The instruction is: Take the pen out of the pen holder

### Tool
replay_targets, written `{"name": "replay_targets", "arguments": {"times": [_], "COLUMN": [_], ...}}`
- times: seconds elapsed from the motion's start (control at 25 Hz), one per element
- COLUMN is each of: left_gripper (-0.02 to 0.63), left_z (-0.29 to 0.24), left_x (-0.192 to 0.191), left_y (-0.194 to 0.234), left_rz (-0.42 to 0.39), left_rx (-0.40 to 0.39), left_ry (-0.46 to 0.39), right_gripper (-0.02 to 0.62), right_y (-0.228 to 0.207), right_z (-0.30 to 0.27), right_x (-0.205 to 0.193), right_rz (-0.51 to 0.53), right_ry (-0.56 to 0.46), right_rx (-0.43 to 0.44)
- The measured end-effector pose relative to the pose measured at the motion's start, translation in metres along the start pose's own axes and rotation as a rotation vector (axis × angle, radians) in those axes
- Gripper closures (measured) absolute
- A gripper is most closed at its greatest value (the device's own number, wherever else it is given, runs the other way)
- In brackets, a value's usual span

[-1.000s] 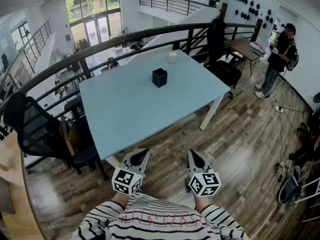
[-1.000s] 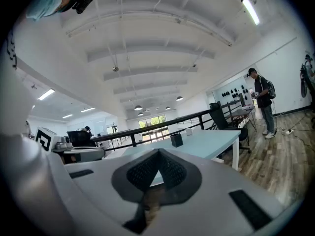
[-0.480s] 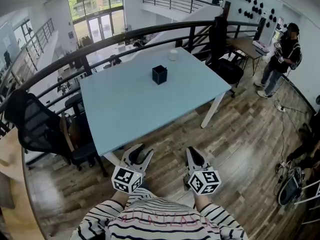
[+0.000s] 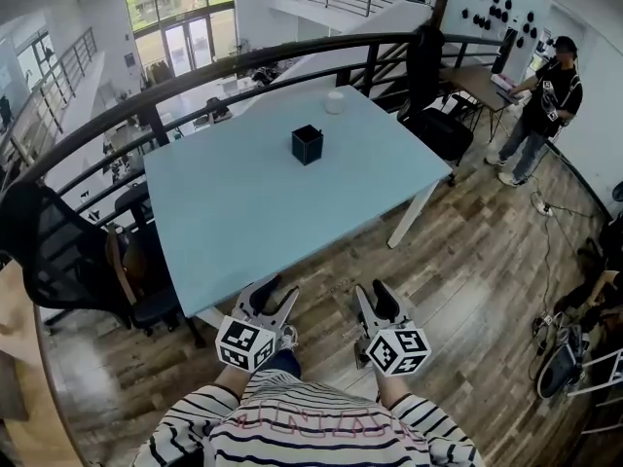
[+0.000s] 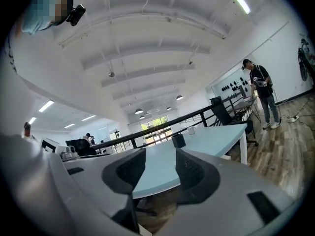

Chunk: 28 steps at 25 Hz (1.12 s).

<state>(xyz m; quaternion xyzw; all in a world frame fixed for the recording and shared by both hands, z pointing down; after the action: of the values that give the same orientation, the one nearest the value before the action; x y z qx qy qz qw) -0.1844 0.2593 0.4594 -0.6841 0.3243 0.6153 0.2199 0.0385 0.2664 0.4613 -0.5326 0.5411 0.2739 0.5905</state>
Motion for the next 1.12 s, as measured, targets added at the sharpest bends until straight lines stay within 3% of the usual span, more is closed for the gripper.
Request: {"name": "replay_targets", "arguments": {"times": [0.68, 1.12], "left_gripper": [0.46, 0.46], "left_z": [-0.126, -0.159], "left_x": [0.037, 0.04], "left_y": [0.159, 0.236], "left_rz": [0.021, 0.036], "left_rx": [-0.12, -0.133], "left_ry": [0.027, 0.022], "right_gripper": [0.41, 0.41], "right_y": [-0.023, -0.018], "right_z": [-0.165, -0.24], "right_x": [0.037, 0.04], "right_rz": [-0.034, -0.042], "right_ry": [0.01, 0.014], "right_rx": [-0.142, -0.179]}}
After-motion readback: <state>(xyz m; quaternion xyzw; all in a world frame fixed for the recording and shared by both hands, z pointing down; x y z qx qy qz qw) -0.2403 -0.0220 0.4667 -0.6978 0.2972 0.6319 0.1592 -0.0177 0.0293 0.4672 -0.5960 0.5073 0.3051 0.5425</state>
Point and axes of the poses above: the fingertips, and each gripper's own axes: z backward along the fingers, y to its left, x out of its top, the point moved 6 cm from there along z, backward along the fingers, and after that the axes turned 6 degrees about -x, right-handed, at the moved point
